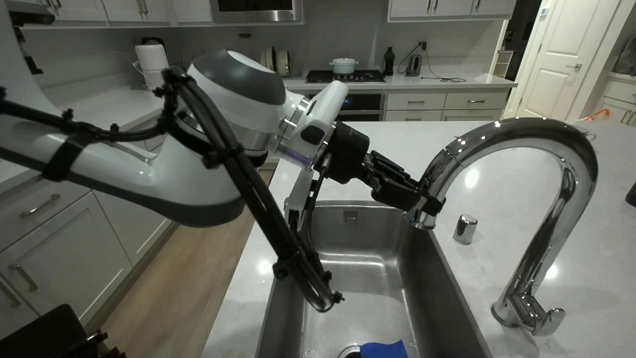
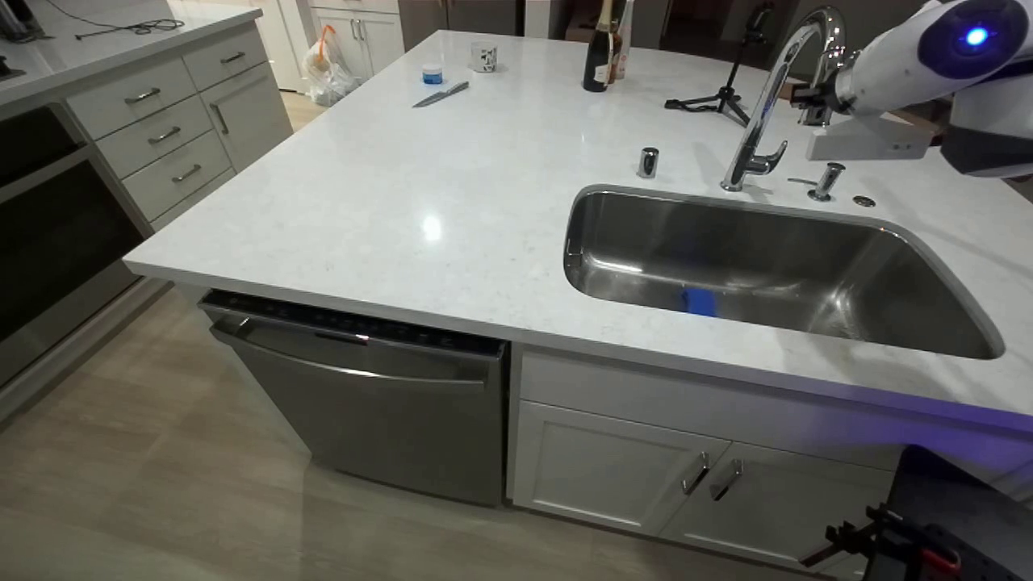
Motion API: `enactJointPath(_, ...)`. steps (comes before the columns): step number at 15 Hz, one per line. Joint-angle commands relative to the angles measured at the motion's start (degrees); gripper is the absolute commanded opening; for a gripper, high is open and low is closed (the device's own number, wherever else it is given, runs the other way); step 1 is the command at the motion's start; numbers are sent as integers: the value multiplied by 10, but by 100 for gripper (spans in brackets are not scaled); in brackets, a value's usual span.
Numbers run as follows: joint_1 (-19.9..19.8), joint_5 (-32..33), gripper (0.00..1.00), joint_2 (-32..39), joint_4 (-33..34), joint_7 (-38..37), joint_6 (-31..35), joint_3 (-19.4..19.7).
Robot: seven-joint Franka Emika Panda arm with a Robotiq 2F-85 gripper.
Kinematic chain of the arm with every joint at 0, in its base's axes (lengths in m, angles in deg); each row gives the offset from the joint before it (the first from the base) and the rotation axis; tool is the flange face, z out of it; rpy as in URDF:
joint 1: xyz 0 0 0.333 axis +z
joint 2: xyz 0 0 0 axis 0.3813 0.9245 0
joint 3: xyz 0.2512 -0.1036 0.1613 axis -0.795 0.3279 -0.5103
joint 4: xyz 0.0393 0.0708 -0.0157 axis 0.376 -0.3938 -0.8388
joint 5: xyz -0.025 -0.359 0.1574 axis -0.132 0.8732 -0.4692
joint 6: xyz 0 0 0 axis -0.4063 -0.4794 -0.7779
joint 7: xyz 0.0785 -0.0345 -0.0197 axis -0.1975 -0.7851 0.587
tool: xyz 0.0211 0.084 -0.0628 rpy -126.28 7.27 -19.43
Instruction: Pull out the faucet head
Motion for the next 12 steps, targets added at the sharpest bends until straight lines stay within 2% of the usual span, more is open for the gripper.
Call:
enactJointPath(1, -1, 11, 20, 19, 7, -15, 0, 1)
enactJointPath(12, -5, -12, 20, 66, -1, 2, 9, -1)
